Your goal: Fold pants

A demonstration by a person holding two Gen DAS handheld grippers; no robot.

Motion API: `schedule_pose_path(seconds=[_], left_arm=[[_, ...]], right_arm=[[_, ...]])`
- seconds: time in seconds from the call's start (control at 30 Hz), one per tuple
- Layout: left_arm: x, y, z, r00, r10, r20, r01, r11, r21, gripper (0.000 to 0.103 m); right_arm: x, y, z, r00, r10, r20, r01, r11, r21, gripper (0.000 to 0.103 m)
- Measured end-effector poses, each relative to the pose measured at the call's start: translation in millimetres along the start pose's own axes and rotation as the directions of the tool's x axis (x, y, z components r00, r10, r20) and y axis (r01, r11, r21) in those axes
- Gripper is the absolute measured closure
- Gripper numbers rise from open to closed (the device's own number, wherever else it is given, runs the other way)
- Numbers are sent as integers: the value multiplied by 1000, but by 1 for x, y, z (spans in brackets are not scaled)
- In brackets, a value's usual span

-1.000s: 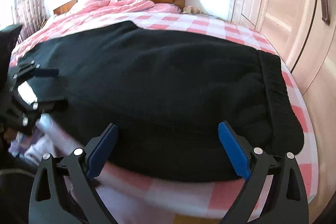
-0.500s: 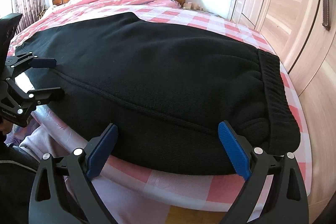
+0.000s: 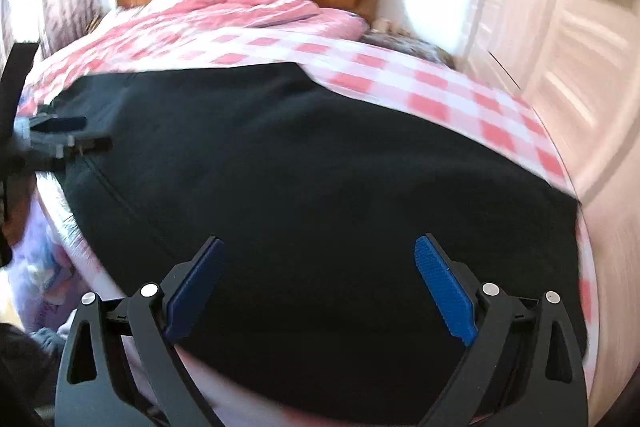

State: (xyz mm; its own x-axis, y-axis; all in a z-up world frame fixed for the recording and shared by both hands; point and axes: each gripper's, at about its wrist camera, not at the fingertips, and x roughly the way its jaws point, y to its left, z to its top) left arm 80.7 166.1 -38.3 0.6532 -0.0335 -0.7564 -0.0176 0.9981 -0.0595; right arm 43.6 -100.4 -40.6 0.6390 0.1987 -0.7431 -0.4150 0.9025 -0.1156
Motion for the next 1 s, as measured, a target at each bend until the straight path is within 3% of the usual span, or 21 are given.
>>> schedule_pose_path(seconds=[0.07,0.1,0.2,0.33,0.47,0.57,0.67,0.73,0.8,0.87,0.93,1.0], left_arm=[[11,35,-6,998,45,-52,-48,998,-52,2],[14,44,-10,997,45,-62,-48,998,-47,3],[6,46,-21,999,21,-35,-20,999,34,3],[4,44,-25,999,37,-32,-36,999,31,3],[-2,44,-19,999,46,-19,-46,999,17,3],[-9,51,-12,995,94,26,-95,995,26,2],[-2,79,-7,991,132,12,-131,990,-48,2],[4,100,-11,986,166,-15,-166,980,-109,2],[2,110,-18,988,154,1,-153,981,-120,2],[-1,107,-26,984,180,5,-180,981,-69,2],[-4,108,-33,983,180,31,-178,982,-58,2],[-5,111,-34,987,157,45,-154,986,-64,2]], right_arm=[[16,7,-3,999,-8,-47,7,1000,-9,11],[15,4,-6,1000,10,-30,-10,1000,23,11],[13,-17,-16,995,92,-42,-87,989,122,10],[7,-21,-22,994,83,-64,-75,989,124,10],[4,-12,1,996,43,-84,-32,991,128,10],[8,20,32,995,85,-43,-84,996,42,10],[25,71,67,985,171,-27,-172,984,-55,10],[35,95,80,982,185,-34,-188,977,-102,10],[48,115,83,982,180,-59,-186,973,-139,10],[64,123,74,982,155,-110,-171,973,-153,9],[64,110,67,973,214,-90,-221,972,-74,7],[62,111,67,972,210,-103,-219,972,-81,7]])
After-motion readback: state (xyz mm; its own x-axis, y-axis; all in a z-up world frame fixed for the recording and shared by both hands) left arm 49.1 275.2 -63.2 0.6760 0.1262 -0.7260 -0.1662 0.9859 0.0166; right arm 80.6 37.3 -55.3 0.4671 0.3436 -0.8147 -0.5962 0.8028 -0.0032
